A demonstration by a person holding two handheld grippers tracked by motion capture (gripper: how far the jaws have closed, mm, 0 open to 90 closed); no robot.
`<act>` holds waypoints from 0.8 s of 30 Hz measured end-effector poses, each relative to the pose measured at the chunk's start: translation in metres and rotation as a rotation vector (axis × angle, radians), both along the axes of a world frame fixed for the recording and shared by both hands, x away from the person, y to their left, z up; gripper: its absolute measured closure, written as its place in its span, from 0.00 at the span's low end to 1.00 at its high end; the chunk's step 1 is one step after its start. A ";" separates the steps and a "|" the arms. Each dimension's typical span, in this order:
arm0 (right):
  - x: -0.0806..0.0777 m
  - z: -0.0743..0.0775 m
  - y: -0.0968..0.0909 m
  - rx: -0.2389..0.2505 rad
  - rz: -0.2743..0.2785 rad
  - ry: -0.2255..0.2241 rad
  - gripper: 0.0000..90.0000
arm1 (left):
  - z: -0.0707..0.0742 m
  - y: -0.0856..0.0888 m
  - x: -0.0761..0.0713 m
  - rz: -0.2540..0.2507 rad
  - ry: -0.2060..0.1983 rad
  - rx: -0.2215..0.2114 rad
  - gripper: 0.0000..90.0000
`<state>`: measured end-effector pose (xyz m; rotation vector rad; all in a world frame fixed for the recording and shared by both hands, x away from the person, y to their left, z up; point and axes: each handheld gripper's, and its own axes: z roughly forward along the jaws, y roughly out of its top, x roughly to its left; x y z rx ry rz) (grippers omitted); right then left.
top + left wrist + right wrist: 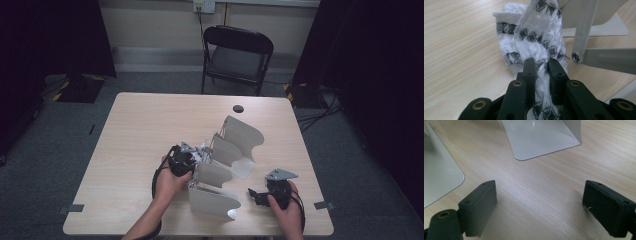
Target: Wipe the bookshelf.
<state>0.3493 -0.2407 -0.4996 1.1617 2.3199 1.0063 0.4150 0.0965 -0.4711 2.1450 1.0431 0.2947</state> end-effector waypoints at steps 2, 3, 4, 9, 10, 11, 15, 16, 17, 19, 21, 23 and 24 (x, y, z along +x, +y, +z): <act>0.000 0.000 0.000 0.000 0.000 0.000 0.13 | 0.004 0.003 0.001 0.009 -0.005 0.001 0.87; 0.000 0.000 0.000 0.000 0.000 0.000 0.13 | 0.006 0.004 0.001 0.022 -0.007 -0.009 0.87; 0.000 0.000 0.000 0.000 0.000 0.000 0.13 | 0.010 0.007 0.003 0.024 -0.010 -0.008 0.87; 0.000 0.000 0.000 0.000 0.000 0.000 0.13 | 0.039 0.015 0.010 0.062 -0.067 -0.030 0.87; 0.000 0.000 0.000 0.000 0.000 0.000 0.13 | 0.046 0.016 0.011 0.061 -0.078 -0.033 0.87; 0.000 0.000 0.000 0.000 0.000 0.000 0.13 | 0.053 0.017 0.013 0.065 -0.091 -0.037 0.87; 0.000 0.000 0.000 0.000 0.001 0.000 0.13 | 0.078 0.012 0.019 0.063 -0.146 -0.047 0.87; 0.000 0.000 0.000 0.000 0.001 0.000 0.13 | 0.084 0.010 0.020 0.063 -0.153 -0.059 0.87; 0.000 0.000 0.000 0.000 0.001 0.000 0.13 | 0.089 0.008 0.022 0.061 -0.164 -0.063 0.87; 0.000 0.000 0.000 0.000 0.000 0.000 0.13 | 0.098 -0.003 0.026 0.032 -0.181 -0.067 0.87; 0.000 0.000 0.000 -0.001 0.000 0.000 0.13 | 0.100 -0.006 0.027 0.020 -0.185 -0.070 0.87; 0.000 0.000 0.000 0.000 0.000 0.000 0.13 | 0.101 -0.014 0.029 0.005 -0.184 -0.065 0.87; 0.000 0.000 0.000 0.000 0.000 0.000 0.13 | 0.096 -0.020 0.032 -0.006 -0.175 -0.047 0.87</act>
